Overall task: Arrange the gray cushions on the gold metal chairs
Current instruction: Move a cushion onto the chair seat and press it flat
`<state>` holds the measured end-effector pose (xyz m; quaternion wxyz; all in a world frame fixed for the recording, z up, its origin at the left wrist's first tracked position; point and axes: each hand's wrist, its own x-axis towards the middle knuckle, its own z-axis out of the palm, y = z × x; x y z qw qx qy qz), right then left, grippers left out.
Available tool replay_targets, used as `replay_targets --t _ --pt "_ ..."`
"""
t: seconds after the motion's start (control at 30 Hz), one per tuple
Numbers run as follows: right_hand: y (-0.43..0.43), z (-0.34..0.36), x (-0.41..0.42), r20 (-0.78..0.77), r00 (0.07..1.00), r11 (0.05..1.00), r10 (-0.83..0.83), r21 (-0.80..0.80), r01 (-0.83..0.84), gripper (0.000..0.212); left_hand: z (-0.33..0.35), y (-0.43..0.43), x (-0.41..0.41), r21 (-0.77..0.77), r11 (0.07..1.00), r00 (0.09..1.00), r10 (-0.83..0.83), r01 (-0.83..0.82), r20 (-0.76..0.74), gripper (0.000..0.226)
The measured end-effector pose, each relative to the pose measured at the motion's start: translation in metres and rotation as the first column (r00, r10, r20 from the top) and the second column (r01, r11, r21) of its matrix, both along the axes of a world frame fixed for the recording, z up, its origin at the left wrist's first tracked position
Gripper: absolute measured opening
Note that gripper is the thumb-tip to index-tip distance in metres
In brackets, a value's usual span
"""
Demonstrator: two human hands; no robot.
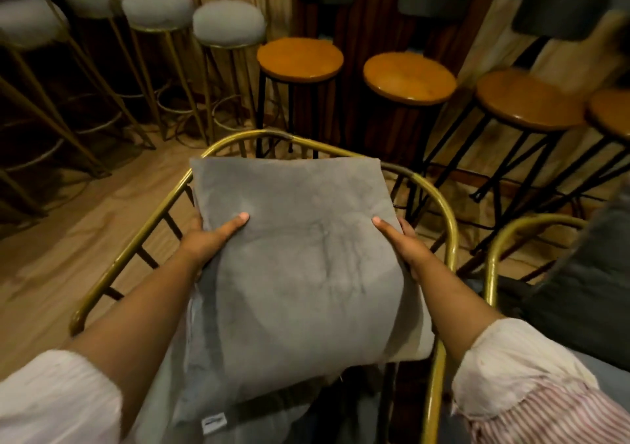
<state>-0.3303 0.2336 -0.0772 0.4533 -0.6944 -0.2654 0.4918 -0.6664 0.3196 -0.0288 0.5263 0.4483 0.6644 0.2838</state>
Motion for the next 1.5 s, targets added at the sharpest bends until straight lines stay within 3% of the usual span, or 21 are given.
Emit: replay_targets --t 0.3,0.47,0.57,0.63,0.7,0.83,1.0,1.1,1.43,1.5 --pt "-0.091 0.093 -0.026 0.005 0.997 0.975 -0.079 0.21 0.076 0.074 0.107 -0.055 -0.02 0.218 0.962 0.986 -0.169 0.166 -0.002 0.115" --pt "-0.176 0.114 -0.002 0.048 0.974 0.947 -0.22 0.248 0.202 0.073 0.123 -0.098 0.027 0.296 0.904 0.935 -0.345 0.308 0.081 0.093" --pt "-0.231 0.119 0.02 0.075 0.951 0.926 -0.301 0.261 0.272 0.07 0.122 -0.121 0.062 0.294 0.854 0.878 -0.471 0.428 0.089 0.105" --pt "-0.269 0.116 0.04 0.078 0.928 0.908 -0.364 0.253 0.335 0.083 0.121 -0.141 0.093 0.283 0.821 0.845 -0.531 0.496 0.061 0.11" --pt "-0.303 0.11 0.059 0.082 0.904 0.891 -0.419 0.226 0.393 0.089 0.116 -0.161 0.123 0.285 0.786 0.815 -0.579 0.549 0.026 0.107" --pt "-0.372 0.092 0.107 0.071 0.857 0.848 -0.51 0.206 0.488 0.072 0.099 -0.204 0.197 0.198 0.723 0.746 -0.661 0.662 -0.08 0.117" --pt "-0.455 0.071 0.191 0.08 0.809 0.813 -0.582 0.089 0.576 0.094 0.059 -0.265 0.306 0.185 0.629 0.65 -0.753 0.755 -0.096 0.122" --pt "-0.502 0.063 0.235 0.149 0.787 0.801 -0.599 0.096 0.591 0.063 0.031 -0.305 0.363 0.156 0.612 0.625 -0.779 0.775 -0.051 0.123" --pt "-0.586 0.014 0.343 0.184 0.767 0.78 -0.614 -0.004 0.625 0.044 -0.041 -0.393 0.485 0.03 0.594 0.594 -0.8 0.804 -0.078 0.126" --pt "-0.586 -0.005 0.359 0.175 0.772 0.774 -0.611 -0.074 0.629 0.066 -0.055 -0.396 0.5 -0.011 0.6 0.594 -0.794 0.8 -0.125 0.124"
